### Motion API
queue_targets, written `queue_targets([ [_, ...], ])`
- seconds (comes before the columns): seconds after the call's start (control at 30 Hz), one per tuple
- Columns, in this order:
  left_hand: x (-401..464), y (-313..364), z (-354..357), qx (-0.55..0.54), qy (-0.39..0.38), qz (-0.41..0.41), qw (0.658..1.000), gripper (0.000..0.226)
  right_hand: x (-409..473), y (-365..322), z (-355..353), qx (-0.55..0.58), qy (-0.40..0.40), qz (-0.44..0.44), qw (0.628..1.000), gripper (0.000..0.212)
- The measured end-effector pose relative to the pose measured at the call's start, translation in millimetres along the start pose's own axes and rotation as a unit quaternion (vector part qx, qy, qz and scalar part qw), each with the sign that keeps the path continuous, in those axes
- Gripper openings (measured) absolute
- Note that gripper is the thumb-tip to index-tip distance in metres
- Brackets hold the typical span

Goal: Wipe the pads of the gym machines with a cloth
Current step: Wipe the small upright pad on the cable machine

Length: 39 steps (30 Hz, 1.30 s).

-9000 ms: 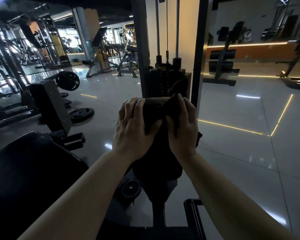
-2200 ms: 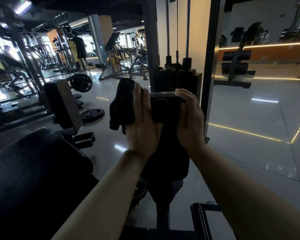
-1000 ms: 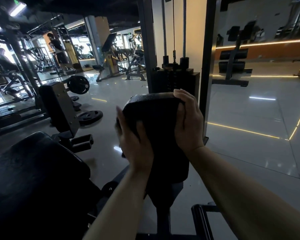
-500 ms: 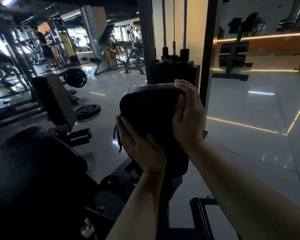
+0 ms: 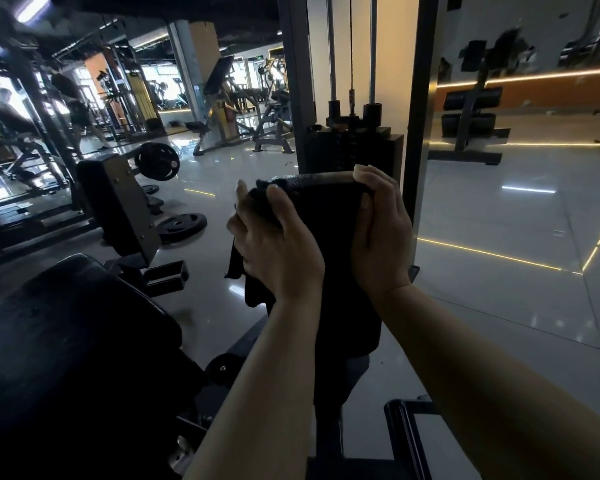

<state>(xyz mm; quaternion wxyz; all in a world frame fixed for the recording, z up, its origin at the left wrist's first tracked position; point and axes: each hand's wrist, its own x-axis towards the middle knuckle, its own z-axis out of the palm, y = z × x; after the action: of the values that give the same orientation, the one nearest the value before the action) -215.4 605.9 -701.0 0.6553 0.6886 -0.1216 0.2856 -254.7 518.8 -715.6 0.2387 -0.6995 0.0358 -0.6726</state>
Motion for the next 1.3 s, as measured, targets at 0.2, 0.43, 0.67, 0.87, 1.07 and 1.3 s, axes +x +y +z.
queue_targets([
  [0.2,-25,-39,5,-0.014,0.045,0.060,0.997,0.057,0,-5,-4,-0.014,0.001,0.012,1.000,0.031],
  [0.43,-55,-71,-5,0.028,-0.024,-0.020,0.999,0.081,-1,-3,-4,-0.024,0.006,-0.008,1.000,0.028],
  [0.67,17,3,4,0.039,0.018,0.106,0.993,0.080,-2,2,-3,-0.021,-0.003,-0.004,1.000,0.023],
  [0.87,-18,-36,4,-0.018,0.043,0.041,0.998,0.069,-2,2,-1,-0.019,0.012,-0.020,1.000,0.022],
  [1.07,-71,-104,-3,-0.053,0.043,-0.047,0.997,0.072,-2,3,0,-0.022,0.029,-0.033,0.999,0.024],
  [1.3,-62,-106,-9,-0.070,0.036,-0.079,0.994,0.072,-3,5,0,-0.018,0.016,-0.038,0.999,0.026],
])
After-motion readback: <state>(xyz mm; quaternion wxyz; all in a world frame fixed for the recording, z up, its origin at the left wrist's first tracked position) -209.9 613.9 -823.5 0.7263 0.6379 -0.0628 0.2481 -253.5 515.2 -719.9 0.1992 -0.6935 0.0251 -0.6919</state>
